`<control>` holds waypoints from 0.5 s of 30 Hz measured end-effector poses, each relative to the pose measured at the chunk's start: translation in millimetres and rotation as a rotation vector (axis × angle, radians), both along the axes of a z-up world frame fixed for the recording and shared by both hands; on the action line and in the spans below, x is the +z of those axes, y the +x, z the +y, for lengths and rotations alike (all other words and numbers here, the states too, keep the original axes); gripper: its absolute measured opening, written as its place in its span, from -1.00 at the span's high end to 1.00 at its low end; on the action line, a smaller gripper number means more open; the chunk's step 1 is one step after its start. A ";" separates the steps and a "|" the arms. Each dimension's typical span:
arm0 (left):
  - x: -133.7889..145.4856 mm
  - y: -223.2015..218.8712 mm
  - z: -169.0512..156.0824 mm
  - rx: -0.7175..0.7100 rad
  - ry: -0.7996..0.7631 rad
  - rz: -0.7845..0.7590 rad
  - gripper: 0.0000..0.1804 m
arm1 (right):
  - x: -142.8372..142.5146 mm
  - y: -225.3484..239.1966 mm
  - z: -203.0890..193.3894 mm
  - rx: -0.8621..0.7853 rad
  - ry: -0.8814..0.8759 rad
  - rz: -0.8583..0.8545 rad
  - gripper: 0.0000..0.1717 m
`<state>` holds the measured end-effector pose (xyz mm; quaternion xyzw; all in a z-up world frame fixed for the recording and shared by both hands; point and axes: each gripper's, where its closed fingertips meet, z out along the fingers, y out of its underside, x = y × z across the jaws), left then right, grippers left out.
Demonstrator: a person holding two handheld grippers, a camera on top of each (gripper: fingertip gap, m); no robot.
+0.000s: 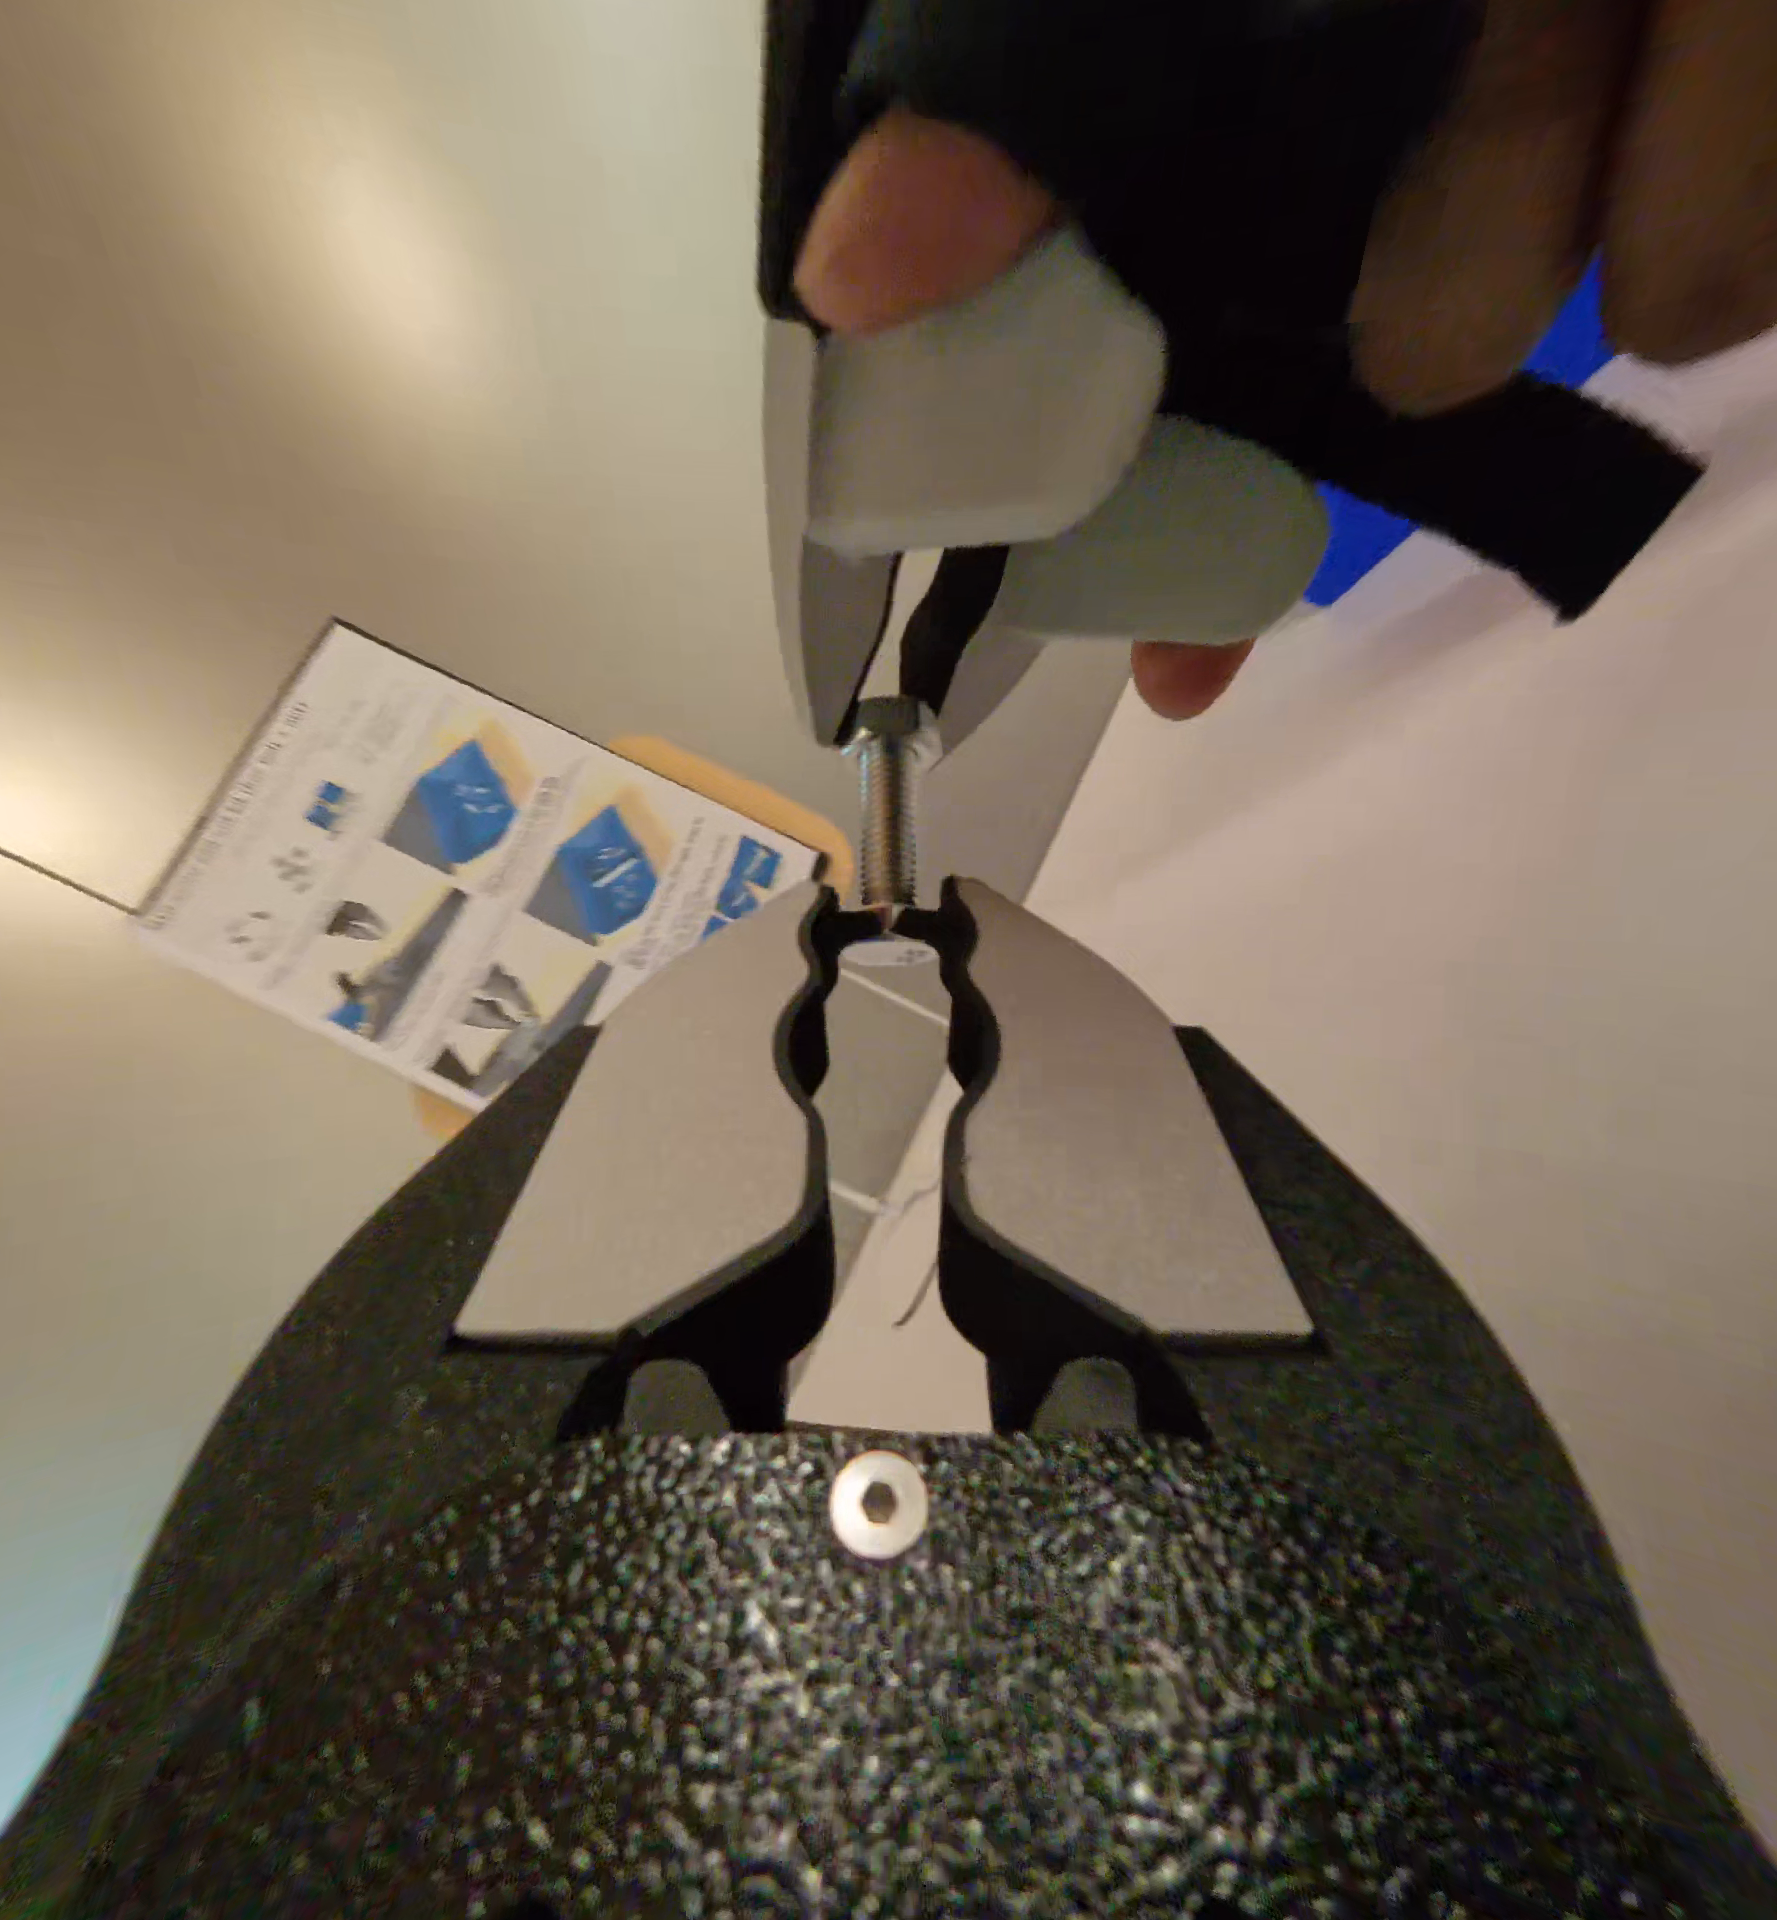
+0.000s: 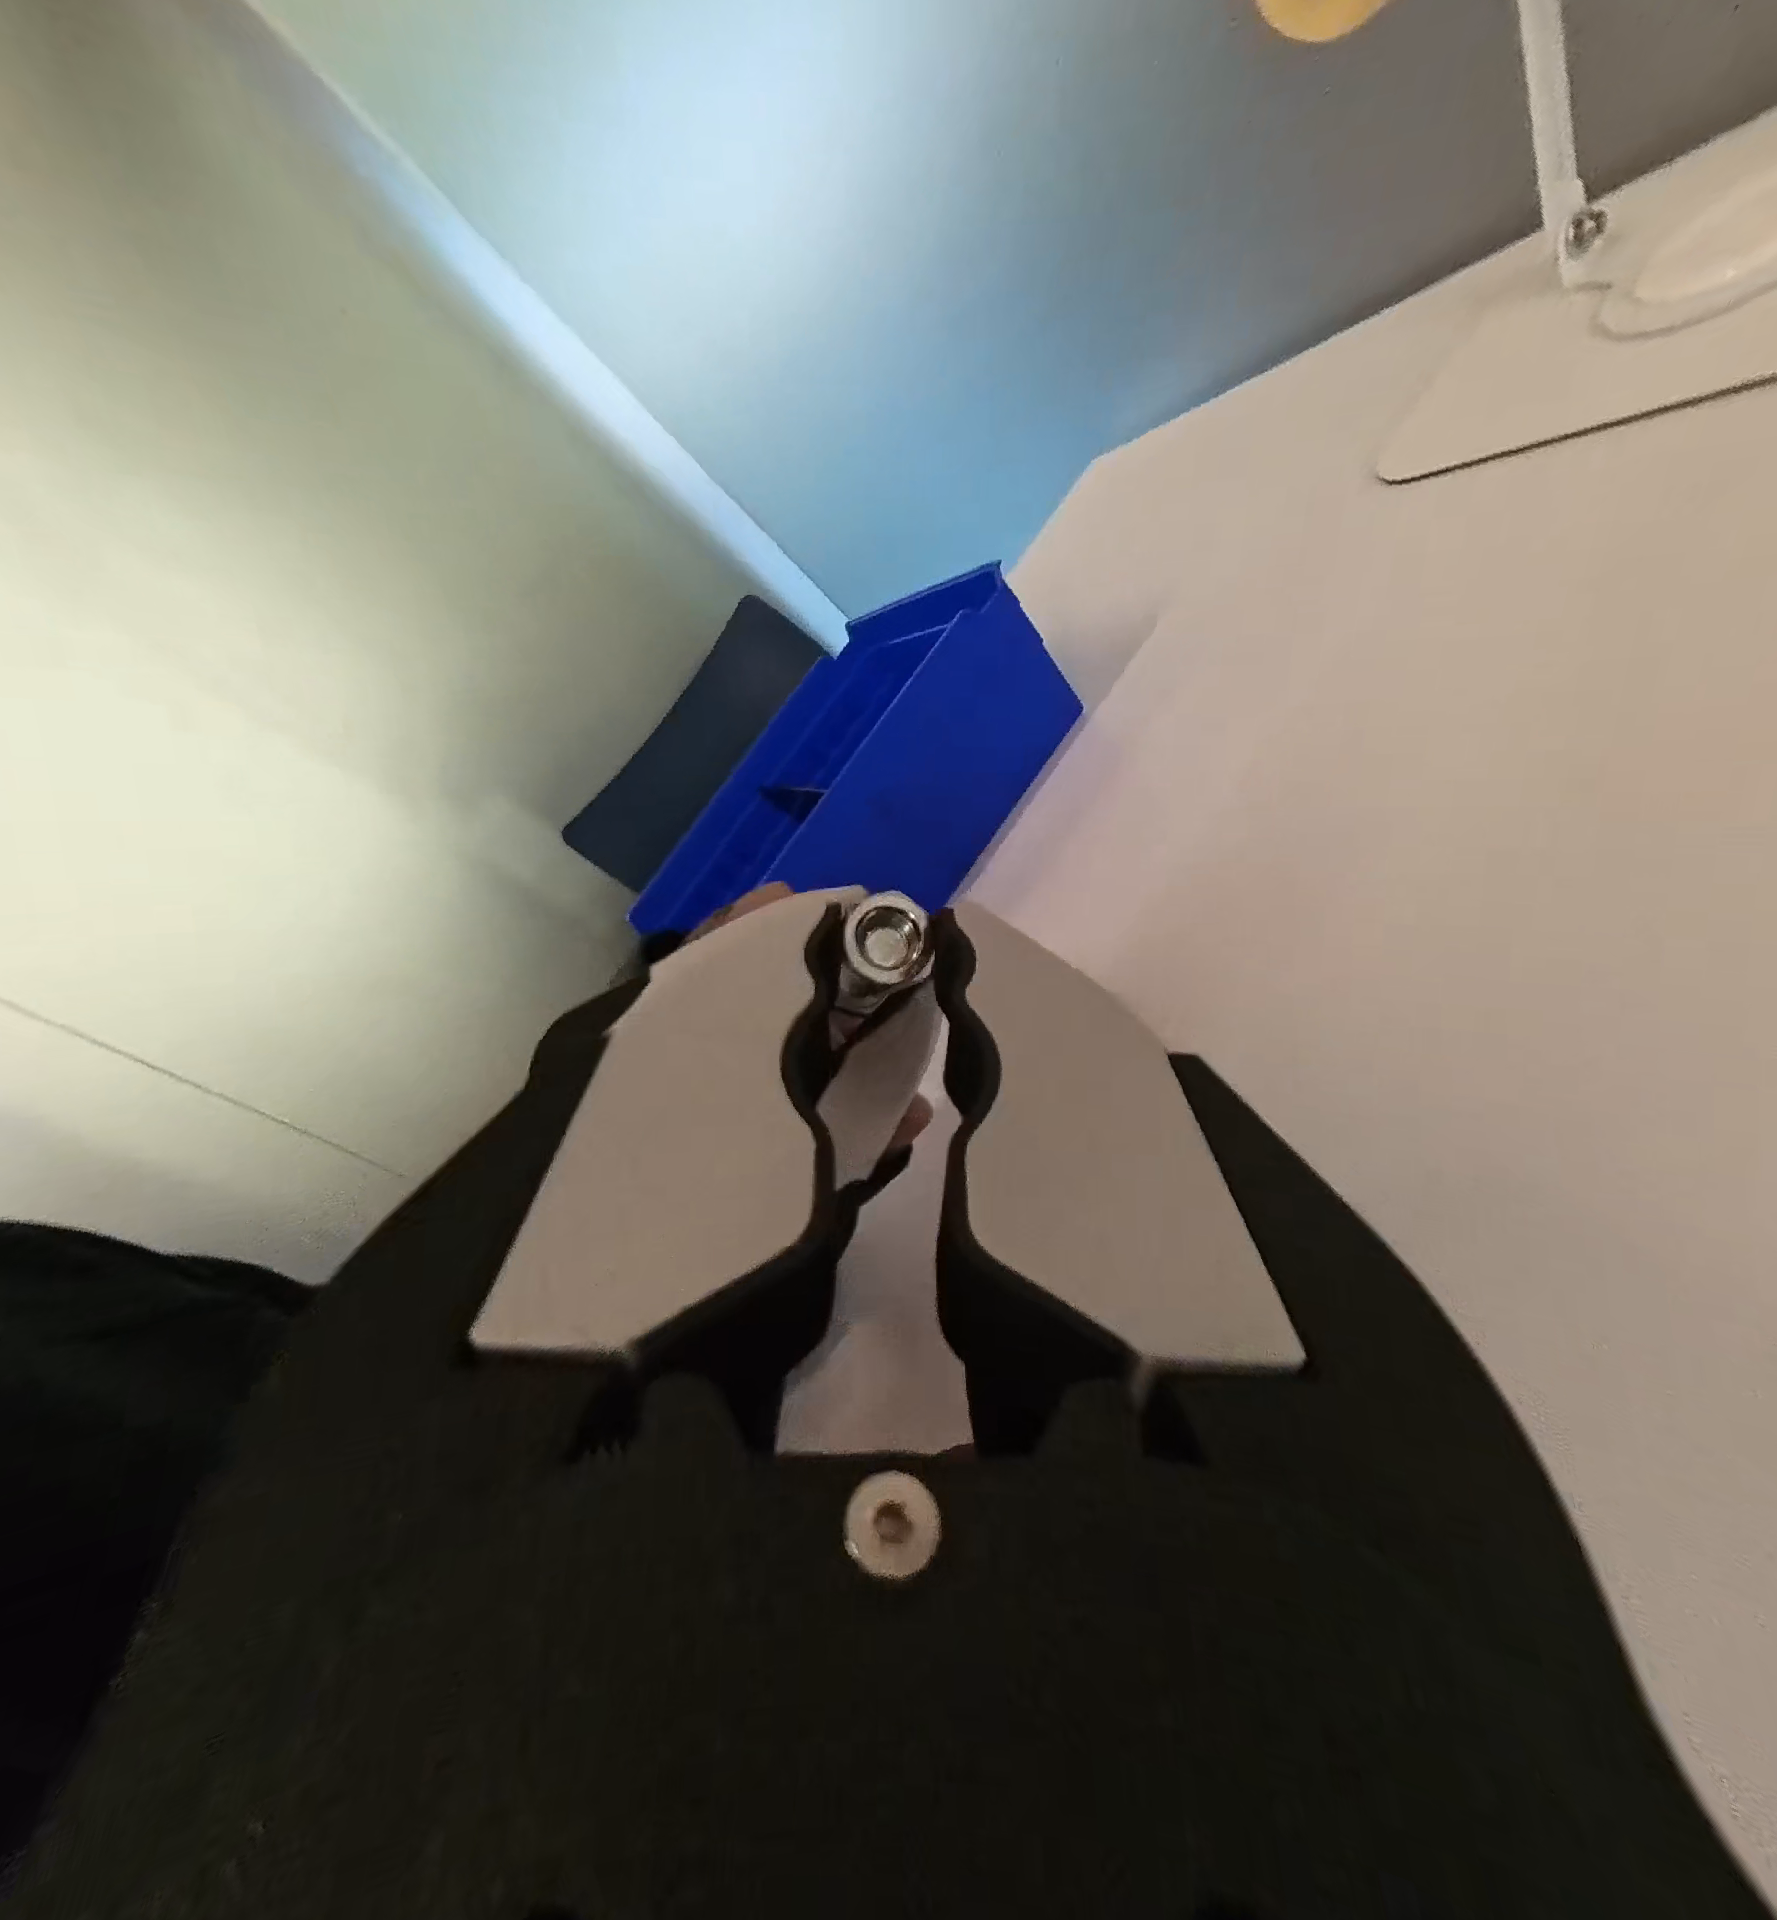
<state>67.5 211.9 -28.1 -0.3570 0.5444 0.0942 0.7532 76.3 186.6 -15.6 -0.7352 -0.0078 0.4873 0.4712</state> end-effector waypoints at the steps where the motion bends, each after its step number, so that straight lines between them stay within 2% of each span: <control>1: 2.2 -0.8 -0.7 0.018 0.030 0.008 0.80 | 1.2 -0.2 -0.9 -0.003 -0.024 0.017 0.80; 4: 8.7 -2.7 -4.0 0.044 0.082 0.014 0.80 | 5.0 -1.3 -4.4 0.004 -0.071 0.040 0.81; 9: 14.4 -7.7 -10.0 0.011 -0.029 -0.083 0.80 | 13.2 -9.3 -9.6 0.017 -0.066 -0.015 0.80; 15: 29.6 -21.4 -19.7 0.054 -0.001 -0.163 0.80 | 29.8 -25.6 -19.4 0.049 -0.026 -0.067 0.80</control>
